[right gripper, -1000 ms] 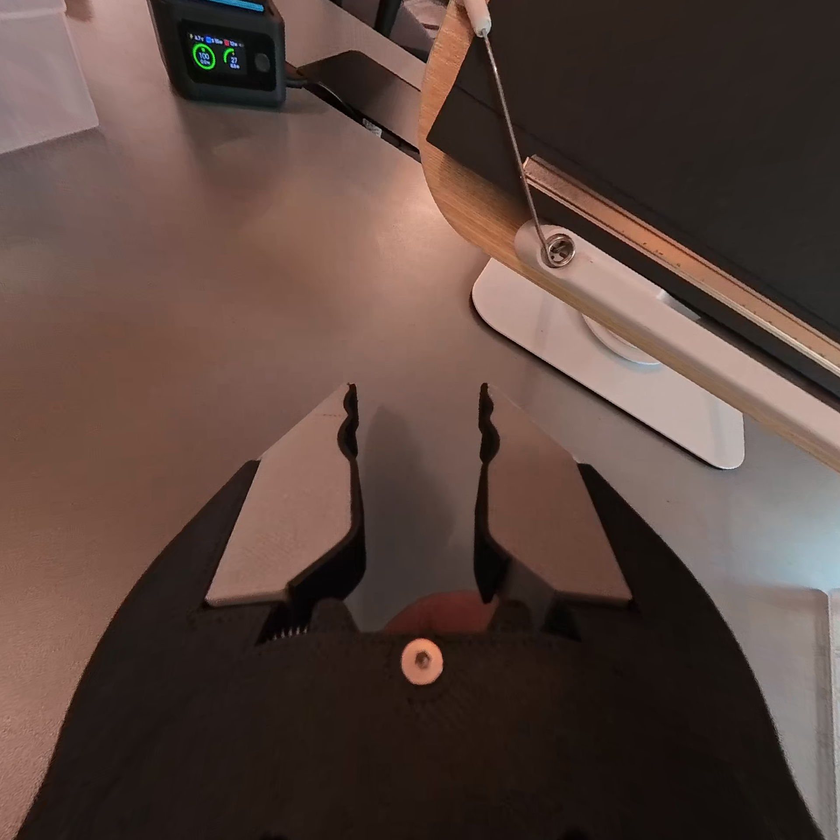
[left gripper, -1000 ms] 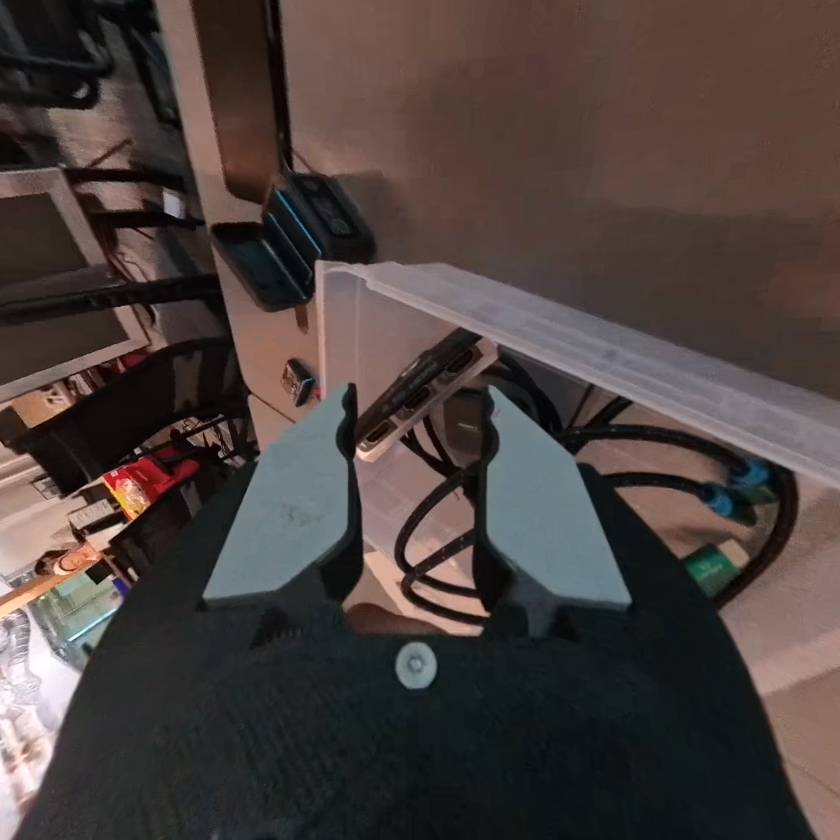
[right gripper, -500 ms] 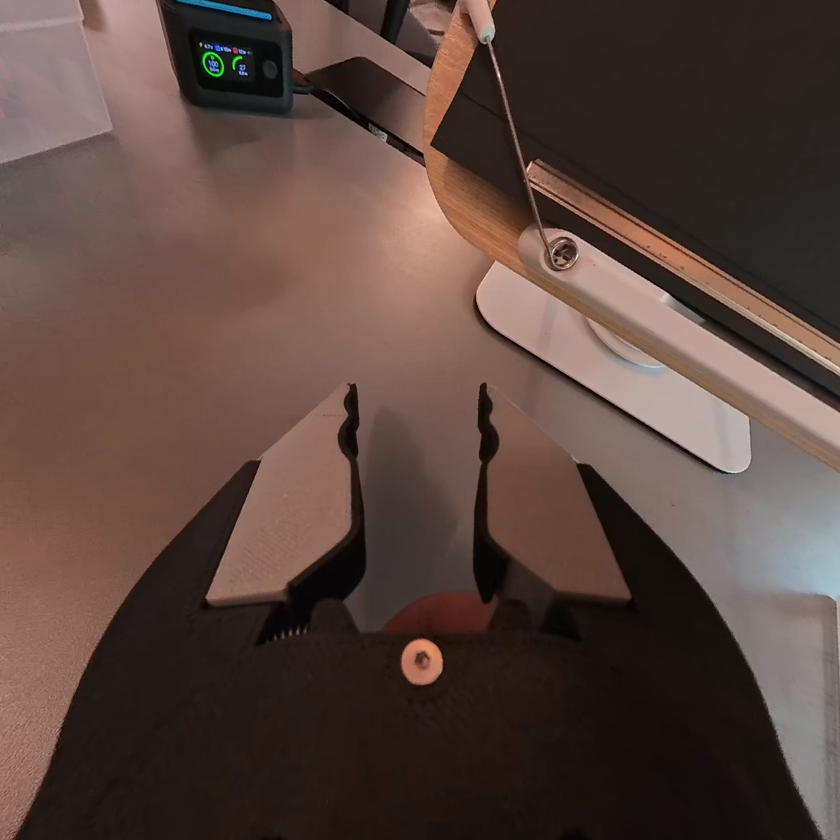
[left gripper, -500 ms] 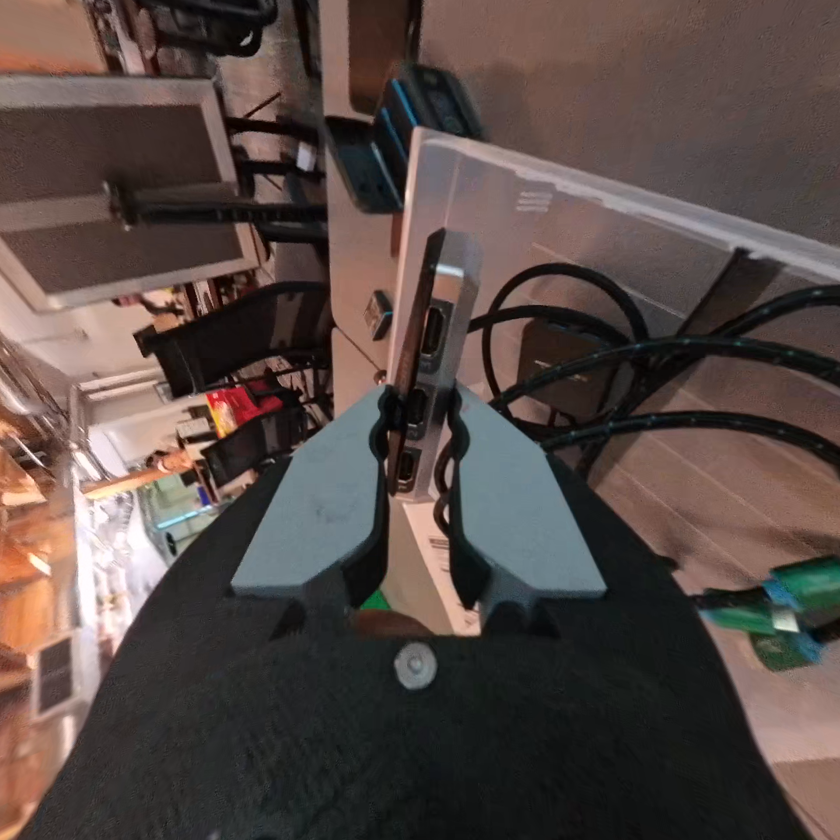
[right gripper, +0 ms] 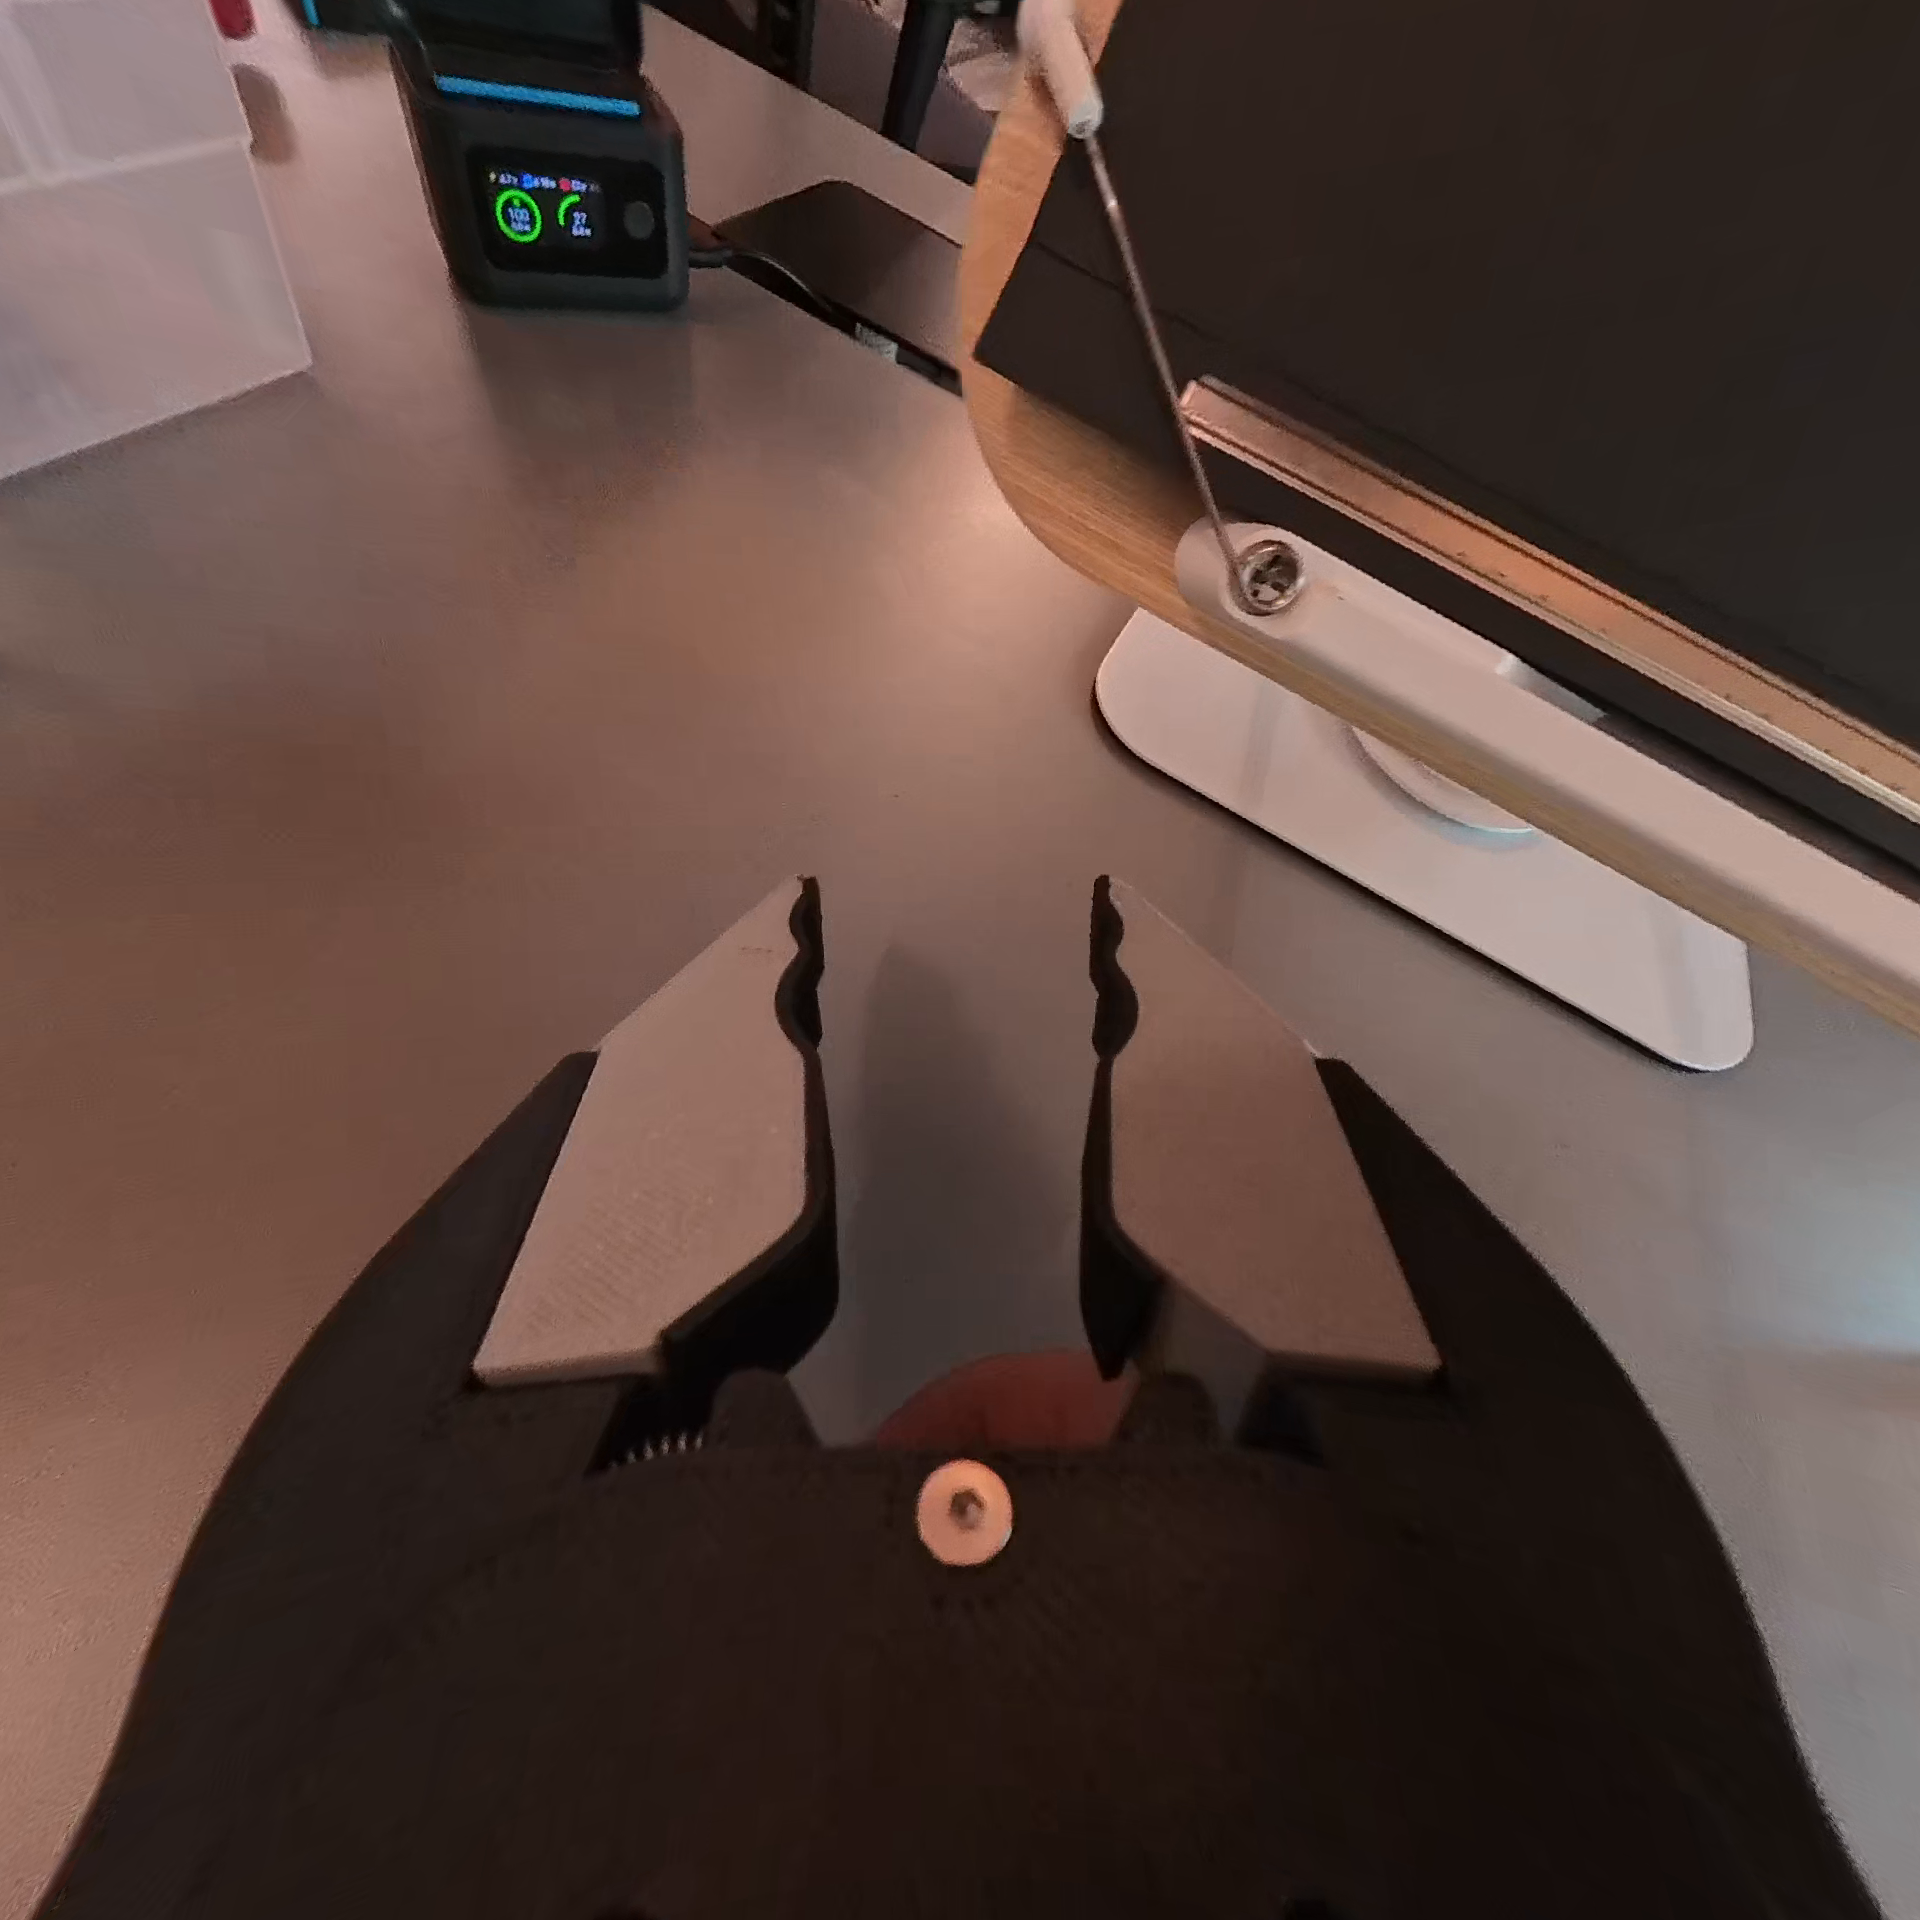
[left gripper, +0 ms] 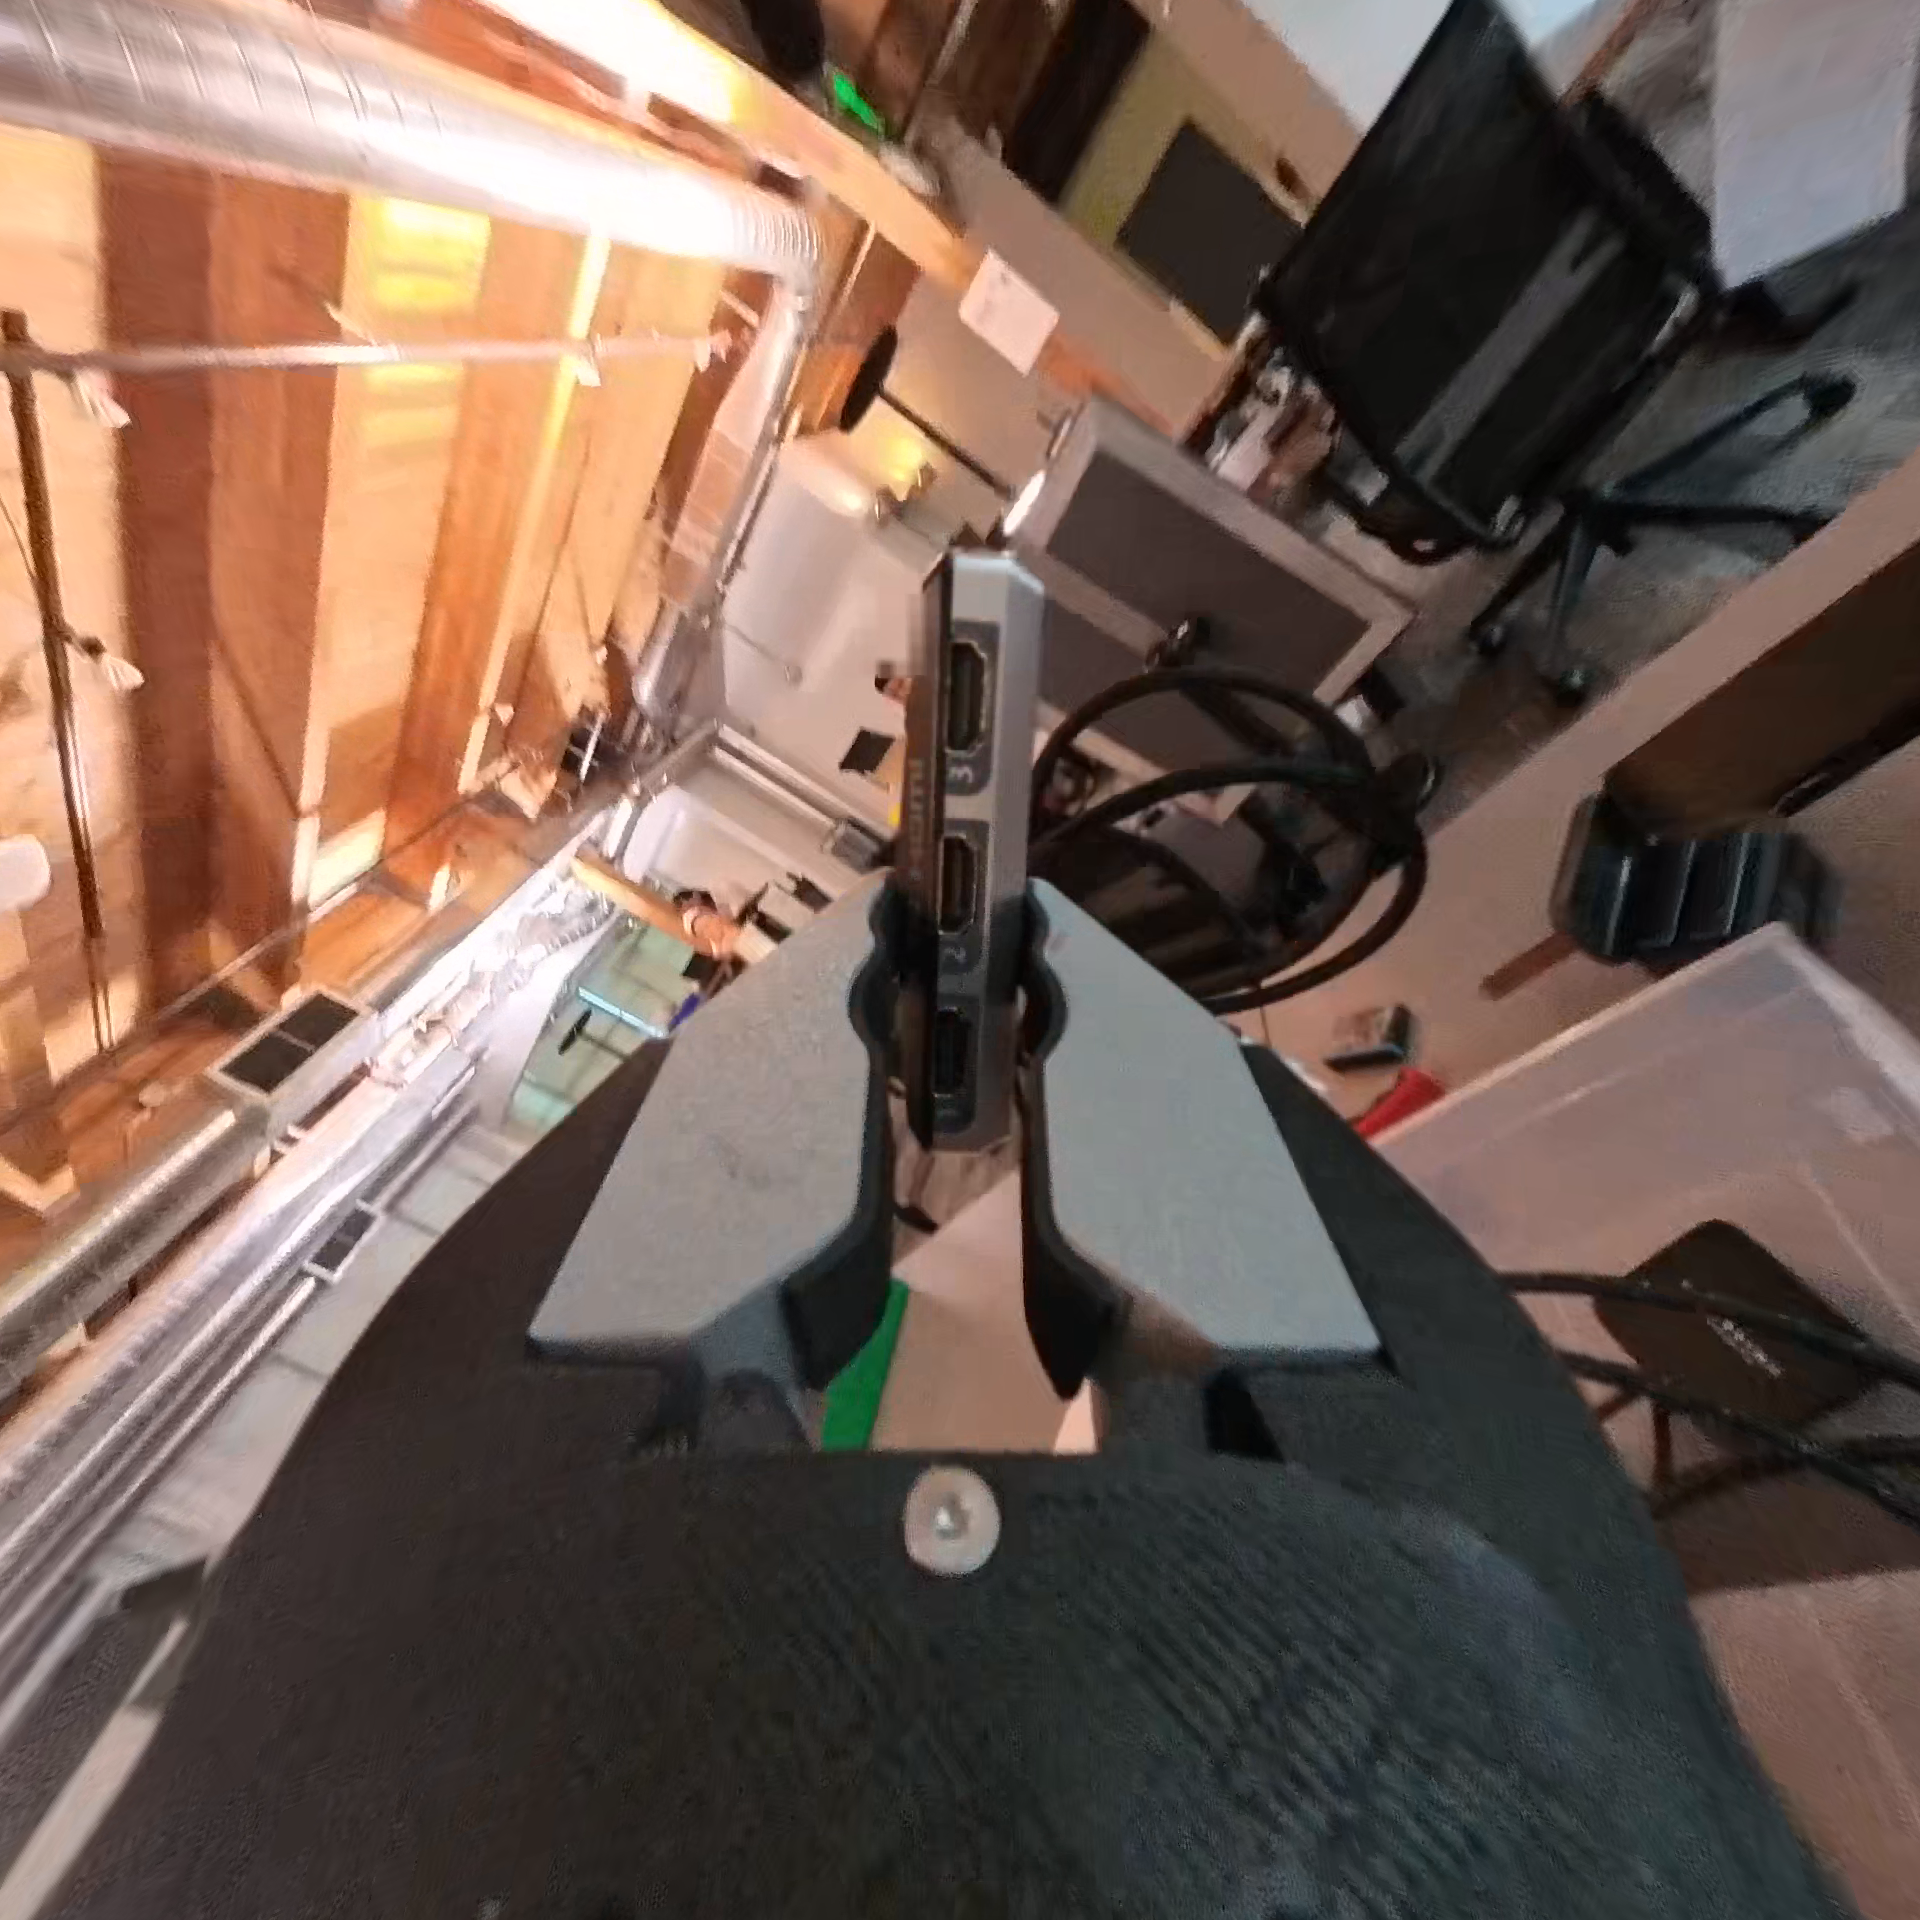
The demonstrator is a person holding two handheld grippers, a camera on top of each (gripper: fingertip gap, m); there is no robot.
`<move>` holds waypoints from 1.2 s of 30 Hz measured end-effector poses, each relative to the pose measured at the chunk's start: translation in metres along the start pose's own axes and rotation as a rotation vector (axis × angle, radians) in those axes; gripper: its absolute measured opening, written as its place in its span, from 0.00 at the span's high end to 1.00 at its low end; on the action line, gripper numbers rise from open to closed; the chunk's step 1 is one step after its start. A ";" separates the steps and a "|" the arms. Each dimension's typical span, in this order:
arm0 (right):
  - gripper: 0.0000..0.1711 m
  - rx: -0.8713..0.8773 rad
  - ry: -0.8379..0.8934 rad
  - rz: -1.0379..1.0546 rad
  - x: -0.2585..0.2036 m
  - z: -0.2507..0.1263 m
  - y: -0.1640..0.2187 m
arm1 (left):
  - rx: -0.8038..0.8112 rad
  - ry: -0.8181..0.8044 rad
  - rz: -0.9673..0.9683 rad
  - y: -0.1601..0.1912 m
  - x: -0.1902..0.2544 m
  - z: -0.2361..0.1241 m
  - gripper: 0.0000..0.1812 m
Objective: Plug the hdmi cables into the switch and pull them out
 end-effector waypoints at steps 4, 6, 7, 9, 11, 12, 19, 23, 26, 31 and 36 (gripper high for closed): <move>0.72 0.046 0.041 0.048 0.023 -0.004 -0.004 | 0.170 0.062 0.161 -0.070 0.031 -0.042 0.90; 0.72 0.091 0.106 0.065 0.044 -0.013 -0.010 | 0.240 0.152 0.297 -0.093 0.075 -0.066 0.90; 0.72 0.117 0.130 0.084 0.054 -0.019 -0.013 | 0.276 0.204 0.357 -0.100 0.101 -0.077 0.89; 0.73 0.165 0.151 0.140 0.069 -0.031 -0.018 | 0.313 0.323 0.409 -0.105 0.155 -0.098 0.90; 0.75 0.206 0.160 0.188 0.080 -0.040 -0.022 | 0.335 0.449 0.423 -0.102 0.212 -0.117 0.89; 0.76 0.219 0.170 0.197 0.085 -0.043 -0.023 | 0.340 0.504 0.434 -0.097 0.239 -0.124 0.90; 0.75 0.212 0.191 0.190 0.099 -0.050 -0.020 | 0.440 0.649 0.374 -0.097 0.351 -0.159 0.86; 0.75 0.205 0.182 0.209 0.105 -0.050 -0.019 | 0.389 0.836 0.279 -0.094 0.385 -0.166 0.72; 0.74 0.193 0.164 0.220 0.104 -0.047 -0.017 | 0.325 1.013 0.034 -0.100 0.390 -0.168 0.64; 0.73 0.169 0.158 0.164 0.101 -0.037 -0.010 | 0.368 1.497 -0.728 -0.127 0.351 -0.179 0.61; 0.72 0.119 0.130 0.097 0.093 -0.026 0.000 | 0.463 1.536 -0.693 -0.107 0.349 -0.190 0.61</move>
Point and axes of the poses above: each gripper's, where its closed fingertips meet, z out along the fingers, y out of its underside, x = y × z across the jaws, the point moved 2 cm from there along -z, back along the fingers, and after that the axes turned 4 degrees about -y, right-handed, at the moved point
